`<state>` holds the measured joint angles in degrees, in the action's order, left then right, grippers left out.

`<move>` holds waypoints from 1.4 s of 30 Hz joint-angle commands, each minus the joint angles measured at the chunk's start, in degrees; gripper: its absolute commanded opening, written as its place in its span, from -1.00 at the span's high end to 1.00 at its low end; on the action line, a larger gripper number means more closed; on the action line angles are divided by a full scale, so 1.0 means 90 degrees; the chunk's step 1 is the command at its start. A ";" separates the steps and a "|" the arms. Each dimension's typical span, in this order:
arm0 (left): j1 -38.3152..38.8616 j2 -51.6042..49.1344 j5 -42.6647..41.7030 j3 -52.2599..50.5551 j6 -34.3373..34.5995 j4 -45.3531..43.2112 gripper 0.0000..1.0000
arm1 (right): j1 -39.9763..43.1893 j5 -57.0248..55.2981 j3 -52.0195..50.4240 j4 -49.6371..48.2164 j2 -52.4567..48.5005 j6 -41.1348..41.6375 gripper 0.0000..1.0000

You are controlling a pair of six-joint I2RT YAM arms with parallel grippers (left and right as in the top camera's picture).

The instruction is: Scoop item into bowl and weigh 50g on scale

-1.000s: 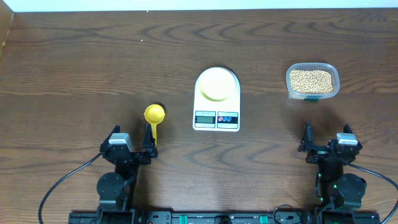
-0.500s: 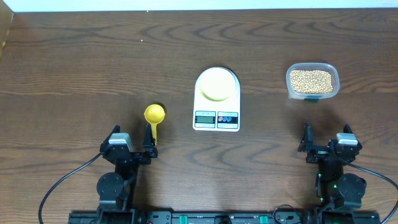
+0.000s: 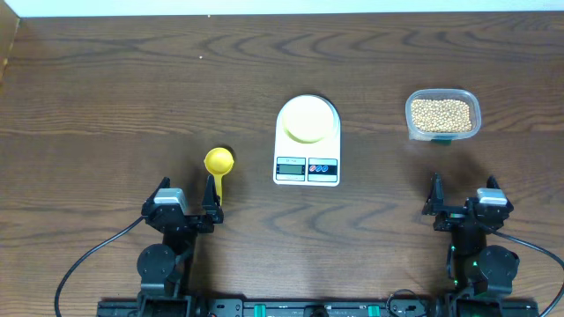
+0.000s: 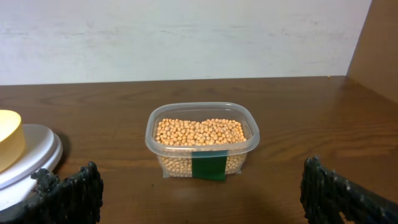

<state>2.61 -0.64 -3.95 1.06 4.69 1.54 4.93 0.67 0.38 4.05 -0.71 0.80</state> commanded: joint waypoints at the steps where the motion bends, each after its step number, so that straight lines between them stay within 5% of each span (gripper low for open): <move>1: -0.0034 -0.0007 -0.0056 -0.0092 0.0012 0.0240 -0.81 | 0.0027 0.0039 -0.0010 0.0029 0.0046 -0.0051 -0.99; 42: -0.0034 -0.0007 0.0206 0.0192 0.0044 0.0114 -0.81 | 0.0027 0.0036 -0.0010 0.0029 0.0046 -0.0051 -0.99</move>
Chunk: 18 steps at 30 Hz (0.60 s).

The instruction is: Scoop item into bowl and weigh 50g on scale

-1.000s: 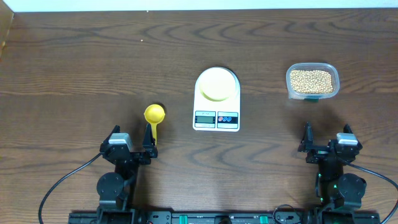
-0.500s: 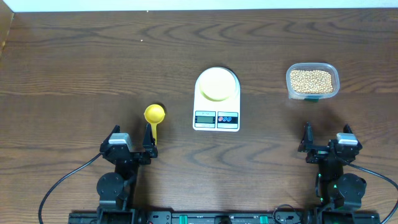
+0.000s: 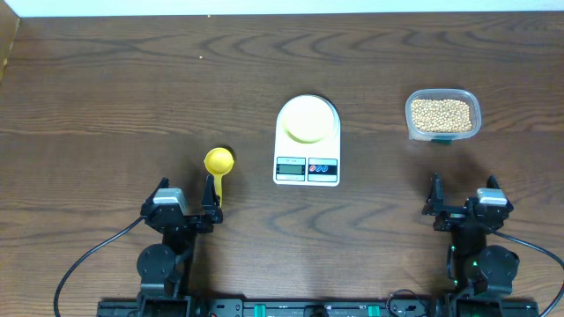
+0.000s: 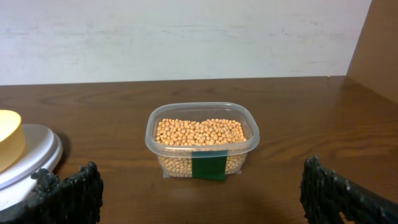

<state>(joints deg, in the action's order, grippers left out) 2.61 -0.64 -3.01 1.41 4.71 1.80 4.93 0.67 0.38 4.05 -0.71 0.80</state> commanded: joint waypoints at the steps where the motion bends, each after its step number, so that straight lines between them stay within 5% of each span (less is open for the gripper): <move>1: -0.0034 -0.0007 0.0102 0.0165 0.0041 0.0087 -0.81 | 0.0027 0.0036 -0.0010 0.0029 0.0046 -0.0051 -0.99; 18: -0.0034 -0.1644 0.0102 0.1749 0.0046 0.0610 -0.81 | 0.0027 0.0036 -0.0010 0.0029 0.0046 -0.0051 -0.99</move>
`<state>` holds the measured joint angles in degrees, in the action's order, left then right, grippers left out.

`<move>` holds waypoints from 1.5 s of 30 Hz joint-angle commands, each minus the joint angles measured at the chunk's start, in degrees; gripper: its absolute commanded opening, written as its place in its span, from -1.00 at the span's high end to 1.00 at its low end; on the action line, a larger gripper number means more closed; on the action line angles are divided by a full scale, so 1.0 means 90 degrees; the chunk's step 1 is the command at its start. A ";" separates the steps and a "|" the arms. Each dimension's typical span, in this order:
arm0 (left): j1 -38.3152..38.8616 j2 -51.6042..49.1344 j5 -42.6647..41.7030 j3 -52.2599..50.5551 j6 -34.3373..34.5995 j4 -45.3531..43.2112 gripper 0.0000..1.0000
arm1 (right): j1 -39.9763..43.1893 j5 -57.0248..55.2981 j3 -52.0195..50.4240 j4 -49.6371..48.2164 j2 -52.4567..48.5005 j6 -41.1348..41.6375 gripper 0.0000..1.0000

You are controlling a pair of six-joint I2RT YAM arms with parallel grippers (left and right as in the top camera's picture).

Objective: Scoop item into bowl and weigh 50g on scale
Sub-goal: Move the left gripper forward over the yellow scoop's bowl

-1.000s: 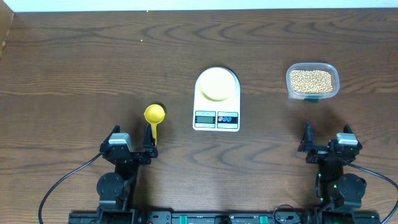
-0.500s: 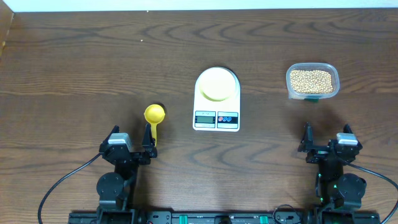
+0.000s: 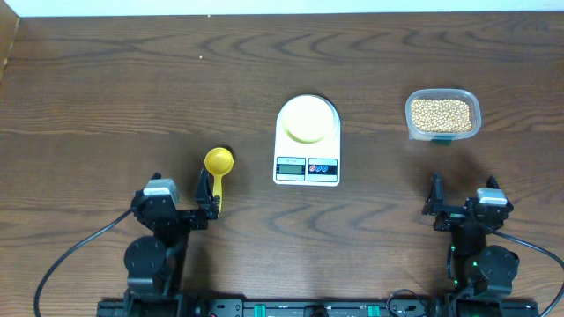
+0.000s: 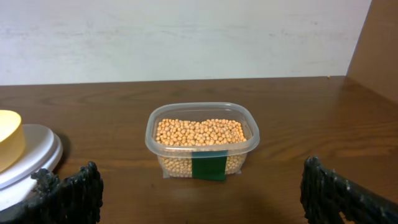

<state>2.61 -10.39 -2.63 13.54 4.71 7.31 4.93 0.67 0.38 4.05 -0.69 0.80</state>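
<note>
A yellow scoop (image 3: 218,162) lies left of the white scale (image 3: 307,165), its handle pointing toward the near edge. A yellow bowl (image 3: 307,119) sits on the scale's platform and also shows as the bowl (image 4: 9,138) at the left edge of the right wrist view. A clear tub of soybeans (image 3: 442,114), the tub (image 4: 202,138) with a green label, stands at the right. My left gripper (image 3: 181,188) is open, one finger just left of the scoop's handle. My right gripper (image 3: 463,190), the same gripper (image 4: 202,200), is open, near the front edge, short of the tub.
The dark wooden table (image 3: 106,88) reaches to a white wall (image 4: 186,37) at the back. A wooden side panel (image 4: 379,43) rises at the far right. Cables run from both arm bases along the near edge.
My left arm has shifted a little to the left and turned, so its open gripper sits slightly left of where it was. The right arm and all objects are unchanged.
At both earlier moments the two arms rested at the near edge with open grippers, the scoop, scale, bowl and tub untouched. Now only the left arm has moved, slightly leftward beside the scoop's handle.
</note>
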 commanded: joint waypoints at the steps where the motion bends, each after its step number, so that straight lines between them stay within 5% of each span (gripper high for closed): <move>1: -0.0034 -0.0716 0.0061 0.0481 0.0061 -0.0002 -0.81 | 0.0027 0.0036 -0.0010 0.0029 0.0044 -0.0051 -0.99; 11: -0.0034 -0.2953 0.0061 0.1615 0.0061 0.0029 -0.81 | 0.0027 0.0039 -0.0010 0.0029 0.0044 -0.0051 -0.98; 32: -0.0925 -0.6382 -0.0498 0.5656 0.0510 0.3667 -0.82 | 0.0027 0.0036 -0.0010 0.0029 0.0044 -0.0051 -0.99; 45: -0.1163 -0.8104 -0.0831 0.6853 0.0408 0.4524 -0.82 | 0.0027 0.0039 -0.0010 0.0029 0.0044 -0.0051 -0.98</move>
<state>-7.66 -80.79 -9.10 72.44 8.99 47.22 4.93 0.64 0.38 4.03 -0.69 0.80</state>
